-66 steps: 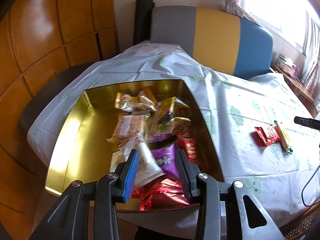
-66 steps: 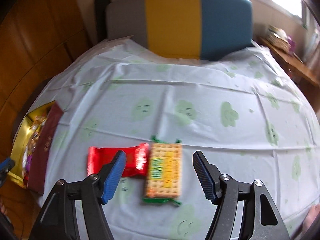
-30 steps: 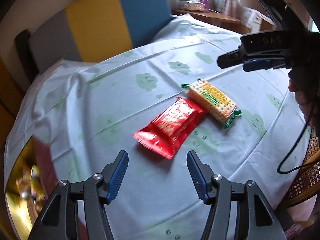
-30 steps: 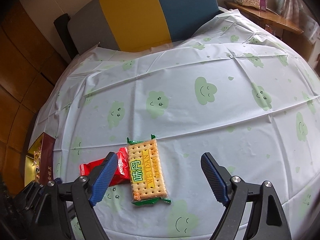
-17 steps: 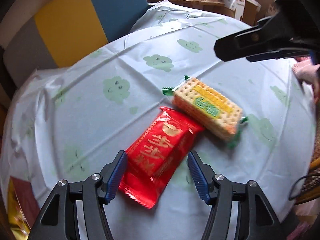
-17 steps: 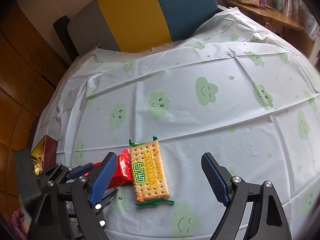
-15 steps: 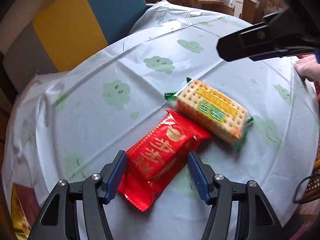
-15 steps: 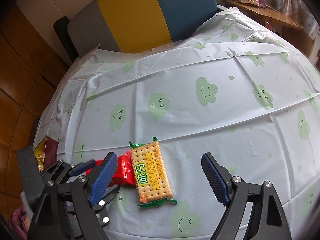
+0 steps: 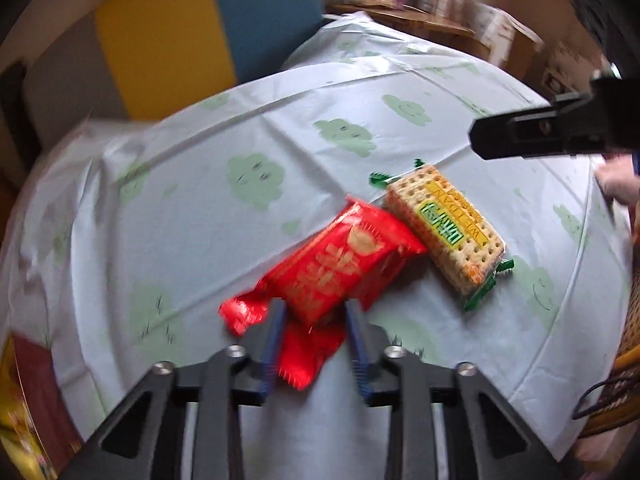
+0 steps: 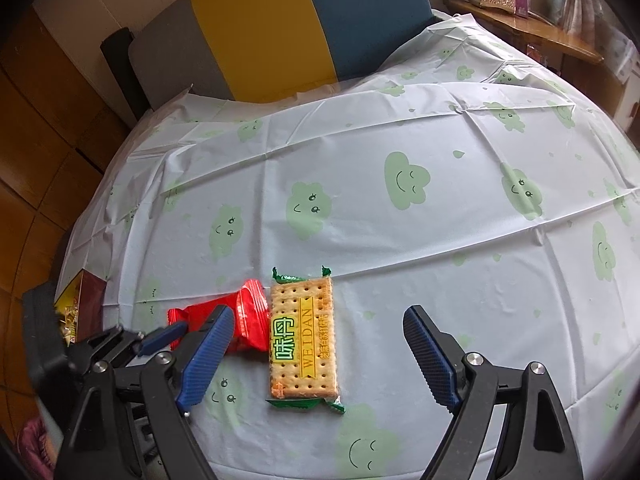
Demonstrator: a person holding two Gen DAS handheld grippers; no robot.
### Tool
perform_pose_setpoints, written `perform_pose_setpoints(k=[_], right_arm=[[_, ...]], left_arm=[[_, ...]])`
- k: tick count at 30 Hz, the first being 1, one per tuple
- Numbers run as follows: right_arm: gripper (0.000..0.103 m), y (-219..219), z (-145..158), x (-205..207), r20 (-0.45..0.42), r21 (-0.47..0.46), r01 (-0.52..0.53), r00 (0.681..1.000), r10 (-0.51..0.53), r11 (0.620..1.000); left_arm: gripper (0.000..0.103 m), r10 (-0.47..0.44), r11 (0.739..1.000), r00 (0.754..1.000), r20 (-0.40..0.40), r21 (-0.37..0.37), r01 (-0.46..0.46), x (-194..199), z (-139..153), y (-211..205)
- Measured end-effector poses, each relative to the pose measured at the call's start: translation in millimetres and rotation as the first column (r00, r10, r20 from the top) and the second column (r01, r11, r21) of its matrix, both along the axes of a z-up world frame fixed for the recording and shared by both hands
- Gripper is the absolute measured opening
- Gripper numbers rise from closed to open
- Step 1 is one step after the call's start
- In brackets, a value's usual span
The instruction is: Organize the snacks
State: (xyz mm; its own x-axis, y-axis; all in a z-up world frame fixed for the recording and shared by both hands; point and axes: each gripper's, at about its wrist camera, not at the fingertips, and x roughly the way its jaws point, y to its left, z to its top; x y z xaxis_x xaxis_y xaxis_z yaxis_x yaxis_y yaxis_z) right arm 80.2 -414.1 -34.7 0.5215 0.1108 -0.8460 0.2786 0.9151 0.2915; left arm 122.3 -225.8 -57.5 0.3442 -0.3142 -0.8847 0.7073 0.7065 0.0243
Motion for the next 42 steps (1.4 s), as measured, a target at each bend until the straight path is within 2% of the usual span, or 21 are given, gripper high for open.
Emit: perform_pose_setpoints(k=[3, 7, 9, 11, 13, 17, 21, 23, 28, 29, 30, 32, 37, 42], right_arm=[[0.087, 0.4, -1.1, -0.7, -0.007, -0.004, 0.001, 1.000, -0.001, 1.000], [0.087, 2.1, -2.0, -1.2, -0.013, -0.010, -0.004, 1.000, 0.004, 1.000], [0.087, 2.8, -1.2, -2.0, -0.011, -0.009, -0.006, 1.000, 0.005, 1.000], [0.087, 2.8, 0.0, -2.1, -0.007, -0.006, -0.006, 1.000, 0.006, 1.000], [0.087, 2.2, 1.4, -2.5, -0.002, 0.001, -0.005, 1.000, 0.005, 1.000], [0.087, 2.2, 3.7, -2.8, 0.005, 0.009, -0.004, 1.000, 0.004, 1.000], [0.088, 0.4, 3.5, -2.7, 0.002, 0.020, 0.000, 1.000, 0.000, 1.000], [0.088, -0.3, 2.9, -1.9, 0.000, 0.026, 0.000, 1.000, 0.000, 1.000], [0.089, -0.9, 0.7, 0.0, -0.009, 0.026, 0.000, 1.000, 0.001, 1.000], [0.089, -1.0, -0.1, 0.2, -0.012, 0.025, 0.000, 1.000, 0.000, 1.000], [0.089, -1.0, -1.1, 0.3, -0.016, 0.023, 0.001, 1.000, -0.001, 1.000], [0.089, -1.0, -2.9, 0.9, -0.023, 0.019, 0.002, 1.000, -0.001, 1.000], [0.089, 5.7, -6.9, 3.5, -0.037, -0.001, -0.028, 0.999, 0.028, 1.000], [0.089, 26.3, -13.3, 8.6, -0.064, -0.008, -0.135, 0.989, 0.135, 0.991]], left_arm=[[0.024, 0.044, 0.999, 0.997, -0.058, -0.029, -0.046, -10.2, -0.1, 13.2], [0.024, 0.024, 0.997, 0.995, -0.101, -0.074, -0.032, -28.7, 8.9, 23.7], [0.026, 0.007, 0.997, 0.996, -0.092, -0.080, -0.014, -29.8, 13.3, 24.1], [0.037, -0.026, 0.997, 0.997, -0.069, -0.073, 0.021, -29.7, 20.4, 23.3], [0.040, -0.050, 0.998, 0.998, -0.045, -0.050, 0.048, -25.9, 24.2, 19.7], [0.056, -0.077, 0.997, 0.996, -0.035, -0.026, 0.076, -11.3, 19.5, 1.8], [0.067, -0.117, 0.993, 0.993, -0.005, 0.008, 0.117, -0.2, 14.2, -11.5], [0.079, -0.149, 0.988, 0.989, 0.010, 0.032, 0.148, 4.0, 9.7, -19.9], [0.079, -0.168, 0.983, 0.986, 0.003, 0.074, 0.168, 12.7, -6.7, -36.9], [0.076, -0.156, 0.984, 0.988, -0.004, 0.081, 0.156, 14.1, -12.3, -38.1], [0.073, -0.140, 0.988, 0.990, -0.023, 0.055, 0.141, 15.5, -15.0, -36.2], [0.047, -0.084, 0.996, 0.996, -0.007, 0.003, 0.084, 16.7, -12.5, -29.3], [0.045, -0.024, 1.000, 1.000, 0.002, -0.003, 0.024, 5.7, -10.0, -14.5], [0.045, 0.109, 0.994, 0.994, 0.000, -0.021, -0.109, -15.9, -6.8, 13.3]])
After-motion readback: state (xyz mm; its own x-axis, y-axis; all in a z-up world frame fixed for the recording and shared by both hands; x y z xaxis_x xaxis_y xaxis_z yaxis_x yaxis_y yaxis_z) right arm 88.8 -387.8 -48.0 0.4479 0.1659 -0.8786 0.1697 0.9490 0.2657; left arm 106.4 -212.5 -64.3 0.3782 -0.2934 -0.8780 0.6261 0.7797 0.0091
